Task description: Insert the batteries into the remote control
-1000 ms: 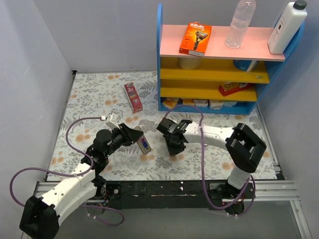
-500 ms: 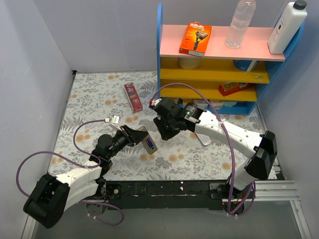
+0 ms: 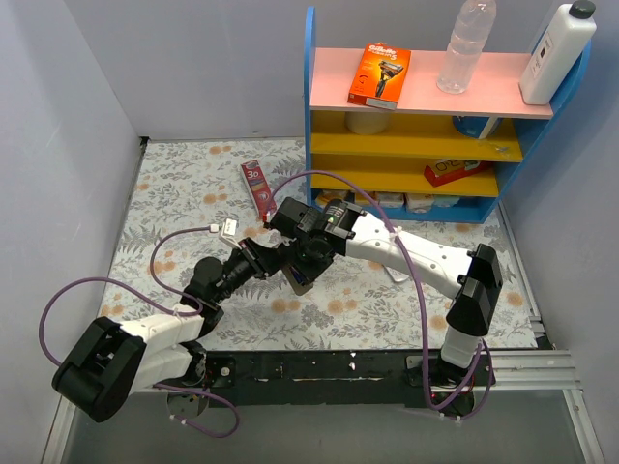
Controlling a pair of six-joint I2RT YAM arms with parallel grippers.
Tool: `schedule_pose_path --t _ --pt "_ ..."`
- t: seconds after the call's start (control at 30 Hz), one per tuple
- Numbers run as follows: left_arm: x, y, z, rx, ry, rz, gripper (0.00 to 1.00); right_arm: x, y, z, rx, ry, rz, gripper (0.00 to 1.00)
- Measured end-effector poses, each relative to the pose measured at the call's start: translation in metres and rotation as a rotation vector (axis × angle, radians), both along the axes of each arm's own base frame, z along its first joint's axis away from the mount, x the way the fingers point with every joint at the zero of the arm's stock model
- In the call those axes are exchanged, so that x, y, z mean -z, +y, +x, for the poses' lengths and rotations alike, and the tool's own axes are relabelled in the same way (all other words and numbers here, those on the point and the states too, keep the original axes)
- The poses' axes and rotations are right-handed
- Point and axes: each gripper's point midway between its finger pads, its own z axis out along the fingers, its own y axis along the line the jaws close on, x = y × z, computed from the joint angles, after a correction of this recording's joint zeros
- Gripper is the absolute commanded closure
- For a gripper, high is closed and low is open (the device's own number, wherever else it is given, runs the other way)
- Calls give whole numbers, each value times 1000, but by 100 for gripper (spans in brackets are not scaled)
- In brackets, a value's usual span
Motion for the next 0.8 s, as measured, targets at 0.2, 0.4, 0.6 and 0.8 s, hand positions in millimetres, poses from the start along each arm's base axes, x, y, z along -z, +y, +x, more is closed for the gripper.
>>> schedule_pose_path --t 0.2,0.4,0.6,0.8 --pt "-8 -4 1 7 -15 -8 100 -1 7 0 -22 -1 -13 95" --pt "-9 -5 1 11 -14 -8 100 -5 10 3 -21 -16 -5 99" --pt "-10 -5 1 10 -16 -10 100 -3 6 5 -7 -25 -26 99" --pt "-11 -4 0 3 -13 -11 100 -3 5 4 1 -24 -31 99"
